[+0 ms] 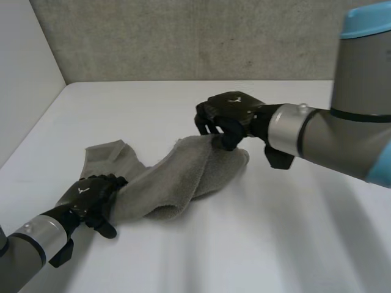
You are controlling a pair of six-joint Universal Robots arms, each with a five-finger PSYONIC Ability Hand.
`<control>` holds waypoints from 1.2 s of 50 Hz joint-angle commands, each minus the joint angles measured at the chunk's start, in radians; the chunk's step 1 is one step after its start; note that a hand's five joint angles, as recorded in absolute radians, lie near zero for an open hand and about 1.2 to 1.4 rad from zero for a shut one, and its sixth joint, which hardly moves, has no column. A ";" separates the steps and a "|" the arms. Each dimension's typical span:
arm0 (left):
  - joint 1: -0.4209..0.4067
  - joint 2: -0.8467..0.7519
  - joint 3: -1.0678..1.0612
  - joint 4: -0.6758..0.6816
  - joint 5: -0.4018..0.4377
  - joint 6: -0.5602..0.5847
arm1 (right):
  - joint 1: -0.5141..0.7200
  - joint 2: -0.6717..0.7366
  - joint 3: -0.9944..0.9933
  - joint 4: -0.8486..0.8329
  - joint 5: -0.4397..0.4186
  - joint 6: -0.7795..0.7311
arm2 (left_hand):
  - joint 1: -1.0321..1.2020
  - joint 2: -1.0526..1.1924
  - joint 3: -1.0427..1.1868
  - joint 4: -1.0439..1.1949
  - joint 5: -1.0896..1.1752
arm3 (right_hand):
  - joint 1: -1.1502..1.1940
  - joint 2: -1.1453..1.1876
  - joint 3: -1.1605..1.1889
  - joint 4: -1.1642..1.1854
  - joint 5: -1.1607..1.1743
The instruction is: Fold the laundry
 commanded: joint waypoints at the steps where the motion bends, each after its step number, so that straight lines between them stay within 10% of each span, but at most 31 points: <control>1: -0.019 -0.055 0.039 0.004 -0.003 -0.003 | -0.031 -0.139 0.212 -0.068 -0.008 -0.003 | 0.211 0.211 0.213 0.214 0.213 | 0.071 0.082 0.062 0.059 0.063; 19: -0.024 -0.063 0.174 0.031 -0.123 0.011 | -0.114 -0.341 0.411 -0.117 -0.056 -0.121 | 0.980 0.979 0.981 0.982 0.981 | 0.071 0.082 0.062 0.059 0.063; 29: -0.024 -0.055 0.335 0.021 -0.126 0.013 | -0.102 -0.335 0.410 -0.183 -0.050 -0.300 | 0.980 0.980 0.982 0.983 0.982 | 0.071 0.082 0.062 0.059 0.063; 39: -0.109 -0.121 0.671 0.039 -0.146 0.007 | -0.056 -0.203 0.251 -0.805 0.157 -0.320 | 0.980 0.980 0.982 0.983 0.982 | 0.071 0.082 0.062 0.059 0.063; 47: -0.195 -0.127 1.145 0.137 -0.377 -0.058 | -0.048 -0.199 0.183 -1.315 0.269 -0.306 | 0.980 0.980 0.982 0.983 0.982 | 0.071 0.082 0.062 0.059 0.063; 60: -0.195 -0.060 0.755 0.113 -0.359 -0.211 | -0.027 -0.194 0.305 -0.657 0.219 -0.311 | 0.980 0.980 0.982 0.983 0.982 | 0.071 0.082 0.062 0.059 0.063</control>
